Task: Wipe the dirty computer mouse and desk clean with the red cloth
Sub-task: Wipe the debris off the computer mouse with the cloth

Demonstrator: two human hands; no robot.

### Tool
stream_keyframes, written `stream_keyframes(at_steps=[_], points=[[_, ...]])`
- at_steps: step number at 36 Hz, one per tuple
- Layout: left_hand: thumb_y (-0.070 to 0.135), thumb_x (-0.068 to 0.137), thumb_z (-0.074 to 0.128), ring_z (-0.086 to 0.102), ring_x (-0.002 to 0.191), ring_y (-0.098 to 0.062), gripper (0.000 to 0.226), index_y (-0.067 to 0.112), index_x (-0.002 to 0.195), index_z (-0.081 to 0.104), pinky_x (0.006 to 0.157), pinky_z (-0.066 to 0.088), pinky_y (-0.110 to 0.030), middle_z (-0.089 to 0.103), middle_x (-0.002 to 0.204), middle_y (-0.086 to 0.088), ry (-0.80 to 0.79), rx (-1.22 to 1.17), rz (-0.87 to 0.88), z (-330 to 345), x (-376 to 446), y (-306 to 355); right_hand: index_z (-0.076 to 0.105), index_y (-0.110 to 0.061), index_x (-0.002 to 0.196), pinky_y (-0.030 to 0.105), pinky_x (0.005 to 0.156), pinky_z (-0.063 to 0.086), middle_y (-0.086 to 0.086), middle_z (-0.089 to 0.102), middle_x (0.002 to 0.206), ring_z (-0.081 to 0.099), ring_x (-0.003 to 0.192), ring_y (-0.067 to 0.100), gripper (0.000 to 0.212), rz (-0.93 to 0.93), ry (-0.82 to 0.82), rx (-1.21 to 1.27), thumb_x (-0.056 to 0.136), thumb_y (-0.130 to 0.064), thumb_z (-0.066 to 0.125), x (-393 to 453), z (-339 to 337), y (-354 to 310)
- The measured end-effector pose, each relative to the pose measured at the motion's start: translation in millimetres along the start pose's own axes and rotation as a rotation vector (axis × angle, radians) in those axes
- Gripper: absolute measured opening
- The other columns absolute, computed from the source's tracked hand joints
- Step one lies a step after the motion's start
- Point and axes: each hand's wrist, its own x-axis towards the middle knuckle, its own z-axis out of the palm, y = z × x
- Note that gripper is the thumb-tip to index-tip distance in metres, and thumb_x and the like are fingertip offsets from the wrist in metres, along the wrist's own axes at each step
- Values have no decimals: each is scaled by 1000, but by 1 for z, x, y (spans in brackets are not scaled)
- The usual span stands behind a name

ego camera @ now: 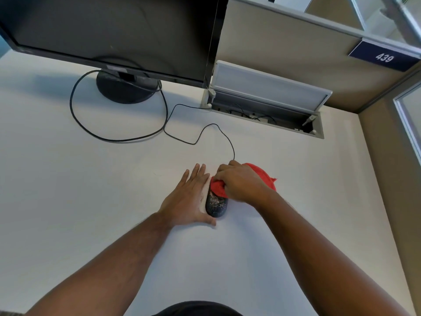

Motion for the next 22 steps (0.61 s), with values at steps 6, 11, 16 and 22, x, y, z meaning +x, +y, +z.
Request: stream_keyframes(at_steps=[6, 11, 16, 22], points=[[84, 50, 85, -23, 158, -13, 154, 22, 165, 3, 127, -14, -34, -3, 176, -5, -9, -60, 18, -1, 0, 1, 63, -39, 130, 40, 86, 49, -11, 64, 116, 48, 103, 17, 52, -92, -70, 43, 87, -12, 55, 4, -8, -9], [88, 52, 81, -18, 160, -16, 150, 23, 165, 7, 128, -12, -37, 1, 176, -6, 9, -54, 21, 1, 1, -2, 64, -32, 131, 40, 89, 48, -9, 62, 125, 48, 110, 18, 46, 11, -11, 55, 89, -15, 52, 7, -4, 2], [85, 59, 79, -16, 160, -11, 137, 27, 163, 12, 129, -9, -37, 4, 176, -3, 18, -44, 35, 2, 0, -2, 58, -38, 136, 42, 89, 48, -8, 61, 126, 48, 109, 19, 52, -55, 23, 27, 91, -14, 54, -2, 5, -4], [87, 61, 75, -15, 160, -11, 132, 27, 162, 14, 129, -8, -38, 4, 176, -1, 27, -25, 42, 3, 0, -2, 61, -35, 132, 41, 96, 47, -10, 62, 127, 50, 112, 17, 46, -134, 83, 85, 90, -17, 66, -13, 18, -4]])
